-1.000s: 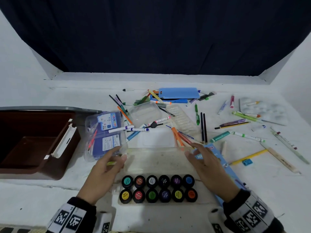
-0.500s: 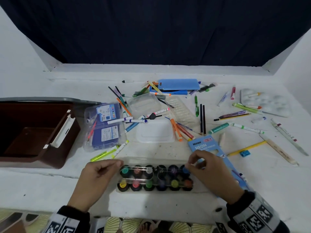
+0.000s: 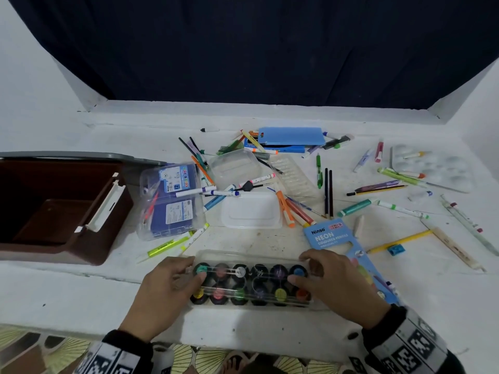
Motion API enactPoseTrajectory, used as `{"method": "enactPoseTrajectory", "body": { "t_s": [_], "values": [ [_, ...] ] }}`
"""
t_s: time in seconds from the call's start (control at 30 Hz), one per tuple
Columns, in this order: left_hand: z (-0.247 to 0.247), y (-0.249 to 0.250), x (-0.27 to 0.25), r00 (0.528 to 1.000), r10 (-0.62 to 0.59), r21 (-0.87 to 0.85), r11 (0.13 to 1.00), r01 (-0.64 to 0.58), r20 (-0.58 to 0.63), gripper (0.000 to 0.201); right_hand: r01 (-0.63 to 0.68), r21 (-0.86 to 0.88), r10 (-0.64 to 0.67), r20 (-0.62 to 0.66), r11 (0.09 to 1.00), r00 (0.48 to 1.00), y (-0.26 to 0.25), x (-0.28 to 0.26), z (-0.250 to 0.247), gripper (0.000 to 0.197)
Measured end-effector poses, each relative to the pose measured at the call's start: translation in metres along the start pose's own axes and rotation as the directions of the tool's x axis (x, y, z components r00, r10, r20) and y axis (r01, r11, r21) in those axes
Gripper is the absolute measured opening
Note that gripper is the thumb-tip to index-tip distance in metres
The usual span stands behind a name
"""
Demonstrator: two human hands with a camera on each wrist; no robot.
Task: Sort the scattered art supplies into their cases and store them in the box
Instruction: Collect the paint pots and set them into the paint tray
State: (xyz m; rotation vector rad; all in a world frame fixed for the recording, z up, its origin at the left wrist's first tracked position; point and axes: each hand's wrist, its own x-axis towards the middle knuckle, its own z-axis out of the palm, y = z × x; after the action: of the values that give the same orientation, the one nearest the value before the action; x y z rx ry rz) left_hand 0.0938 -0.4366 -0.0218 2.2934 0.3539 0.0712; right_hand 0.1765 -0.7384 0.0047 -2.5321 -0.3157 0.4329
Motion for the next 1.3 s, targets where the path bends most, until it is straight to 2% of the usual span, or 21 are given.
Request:
{"method": "enactPoseTrajectory", "body": {
  "t_s": [0.07,0.2,0.33,0.53,0.77,0.9,1.1,1.2,1.3],
  "values": [
    [-0.003,0.001,0.000,1.000,-0.008,-0.013,1.000,0.008,-0.005,0.016,0.021,0.012,-0.021,-0.036,1.000,0.999,0.000,0.000,0.001,0.047],
    [-0.014,-0.002,-0.004,0.996,-0.054,0.049,0.997,0.058,-0.066,0.017,0.079,0.058,-0.072,-0.120,0.995,0.990,0.000,-0.001,0.004,0.046],
    [-0.015,-0.009,-0.011,0.999,-0.023,0.036,0.999,0.024,-0.036,0.026,0.085,0.037,-0.082,-0.073,0.996,0.994,0.001,-0.002,0.006,0.039],
    [-0.013,-0.011,-0.012,0.999,0.004,0.001,1.000,-0.004,-0.033,0.028,0.066,0.062,-0.066,-0.002,0.996,0.998,0.001,-0.003,0.000,0.031],
    [-0.014,-0.022,-0.008,0.995,-0.092,-0.060,0.994,0.094,0.044,0.024,0.048,0.071,-0.051,0.041,0.996,0.998,0.004,0.001,0.004,0.030],
    [-0.008,-0.023,-0.007,0.988,-0.120,-0.157,0.978,0.134,0.095,0.023,0.010,0.115,-0.015,0.043,0.993,0.999,0.006,0.003,0.005,0.032],
    [-0.012,-0.020,0.004,0.986,-0.115,-0.150,0.980,0.133,0.121,0.020,0.004,0.078,-0.009,0.063,0.997,0.998,-0.001,0.007,0.000,0.031],
    [-0.015,-0.017,0.012,0.994,-0.079,-0.163,0.983,0.090,0.073,0.028,0.026,0.157,-0.030,0.025,0.987,0.999,-0.003,0.012,-0.004,0.033],
    [-0.017,-0.012,0.026,0.997,-0.068,-0.139,0.988,0.070,0.018,0.028,0.034,0.157,-0.036,0.010,0.987,0.999,-0.009,0.022,-0.002,0.032]
  ]
}}
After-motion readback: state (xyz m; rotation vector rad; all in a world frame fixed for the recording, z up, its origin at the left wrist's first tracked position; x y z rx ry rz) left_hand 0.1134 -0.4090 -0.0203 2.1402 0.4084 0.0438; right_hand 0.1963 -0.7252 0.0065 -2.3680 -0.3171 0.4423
